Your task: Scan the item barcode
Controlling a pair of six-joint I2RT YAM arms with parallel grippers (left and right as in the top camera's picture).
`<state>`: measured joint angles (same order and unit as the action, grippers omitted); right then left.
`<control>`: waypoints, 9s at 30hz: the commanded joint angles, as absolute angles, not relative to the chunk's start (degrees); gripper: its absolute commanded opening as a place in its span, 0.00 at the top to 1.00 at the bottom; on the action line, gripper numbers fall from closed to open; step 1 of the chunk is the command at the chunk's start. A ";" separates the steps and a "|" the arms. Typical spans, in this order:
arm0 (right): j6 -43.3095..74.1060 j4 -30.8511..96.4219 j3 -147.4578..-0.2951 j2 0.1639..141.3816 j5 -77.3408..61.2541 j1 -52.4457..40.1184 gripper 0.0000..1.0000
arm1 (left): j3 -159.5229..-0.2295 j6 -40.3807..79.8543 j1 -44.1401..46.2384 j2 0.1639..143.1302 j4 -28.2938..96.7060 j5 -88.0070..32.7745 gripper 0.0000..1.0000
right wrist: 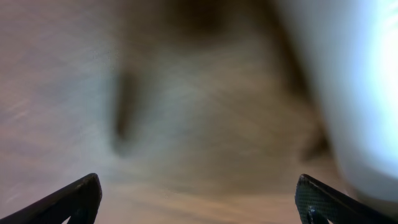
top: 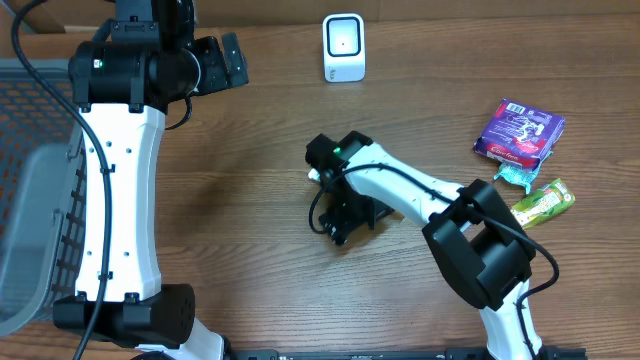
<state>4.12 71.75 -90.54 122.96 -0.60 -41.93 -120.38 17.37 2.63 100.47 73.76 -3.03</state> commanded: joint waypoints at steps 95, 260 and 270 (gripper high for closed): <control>40.42 26.30 -90.11 117.05 9.43 -30.83 0.56 | -120.86 16.27 3.11 100.51 73.67 -3.44 0.01; 8.60 32.95 -89.47 83.05 -47.40 -15.05 0.97 | -120.86 16.25 3.11 100.51 73.67 -3.44 0.00; -1.61 36.07 -98.06 83.64 -10.26 -26.09 0.96 | -120.86 16.27 3.11 100.51 73.67 -3.44 0.00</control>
